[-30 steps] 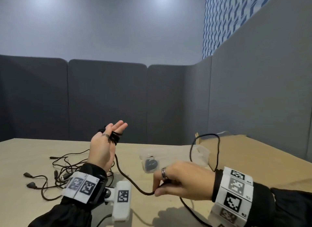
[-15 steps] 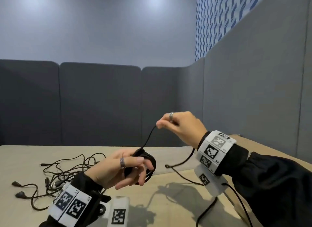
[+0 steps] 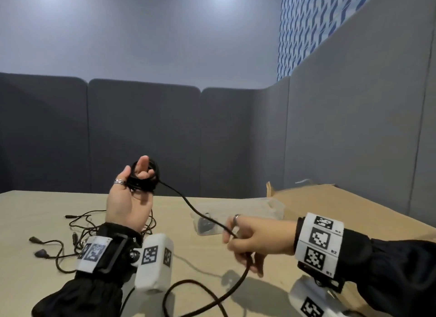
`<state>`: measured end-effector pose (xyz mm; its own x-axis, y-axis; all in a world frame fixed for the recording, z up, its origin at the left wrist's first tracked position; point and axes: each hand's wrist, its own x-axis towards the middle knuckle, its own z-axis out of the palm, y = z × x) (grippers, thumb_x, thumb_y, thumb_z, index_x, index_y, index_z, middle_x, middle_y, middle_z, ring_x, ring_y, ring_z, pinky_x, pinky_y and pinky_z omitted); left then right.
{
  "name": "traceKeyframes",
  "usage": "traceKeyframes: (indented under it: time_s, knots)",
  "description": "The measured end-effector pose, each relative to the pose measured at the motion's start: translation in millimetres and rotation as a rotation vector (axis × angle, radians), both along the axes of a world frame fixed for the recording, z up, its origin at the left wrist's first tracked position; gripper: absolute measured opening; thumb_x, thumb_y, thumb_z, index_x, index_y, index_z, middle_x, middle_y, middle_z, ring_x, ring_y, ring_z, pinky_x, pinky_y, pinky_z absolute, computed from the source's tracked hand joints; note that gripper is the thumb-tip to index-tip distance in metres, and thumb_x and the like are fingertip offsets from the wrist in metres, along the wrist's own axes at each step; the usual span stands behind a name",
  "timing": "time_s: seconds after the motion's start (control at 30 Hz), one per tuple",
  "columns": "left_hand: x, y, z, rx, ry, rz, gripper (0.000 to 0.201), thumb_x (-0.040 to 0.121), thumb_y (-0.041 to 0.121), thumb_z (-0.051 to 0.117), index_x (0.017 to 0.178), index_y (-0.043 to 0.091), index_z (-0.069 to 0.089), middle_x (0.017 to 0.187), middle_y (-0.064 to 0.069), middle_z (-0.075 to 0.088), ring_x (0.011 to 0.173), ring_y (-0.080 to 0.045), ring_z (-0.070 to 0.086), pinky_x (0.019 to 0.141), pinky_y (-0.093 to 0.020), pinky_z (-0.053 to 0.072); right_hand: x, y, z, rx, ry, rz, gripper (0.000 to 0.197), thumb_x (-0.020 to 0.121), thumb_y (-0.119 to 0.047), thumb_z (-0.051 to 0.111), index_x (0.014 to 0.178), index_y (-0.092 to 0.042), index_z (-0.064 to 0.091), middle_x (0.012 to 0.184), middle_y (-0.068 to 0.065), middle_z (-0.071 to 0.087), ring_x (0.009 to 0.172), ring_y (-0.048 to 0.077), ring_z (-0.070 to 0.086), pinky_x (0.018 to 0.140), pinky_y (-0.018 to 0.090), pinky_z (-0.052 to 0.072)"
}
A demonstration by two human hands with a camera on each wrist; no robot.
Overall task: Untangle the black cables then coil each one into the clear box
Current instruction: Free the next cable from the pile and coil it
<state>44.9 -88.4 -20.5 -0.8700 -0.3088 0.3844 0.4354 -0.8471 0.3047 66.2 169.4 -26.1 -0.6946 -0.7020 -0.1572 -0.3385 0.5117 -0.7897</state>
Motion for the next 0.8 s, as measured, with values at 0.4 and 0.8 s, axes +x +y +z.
traceKeyframes:
  time_s: [0.4,0.8]
  knots:
    - [4.1,9.4,-4.1,-0.123,-0.066,-0.006,0.023,0.072,0.028,0.054,0.083,0.012,0.067,0.052,0.009,0.043,0.028,-0.008,0.029,0.043,-0.008,0.035,-66.3,68.9,50.0,0.43,0.948,-0.718,0.017,0.089,-0.039,0.06,0.077,-0.028,0.056,0.078,-0.009,0.061,0.075,0.015,0.056,0.061,0.025,0.037]
    - [2.0,4.7,3.8,-0.109,0.142,-0.055,0.031,0.066,0.023,0.064,0.089,0.007,0.076,0.091,0.001,0.074,0.078,-0.003,0.068,0.086,-0.017,0.051,-21.5,5.5,-21.9,0.078,-0.134,0.348,0.019,0.097,-0.015,0.045,0.085,-0.017,0.059,0.069,-0.014,0.067,0.067,-0.002,0.062,0.074,0.016,0.05]
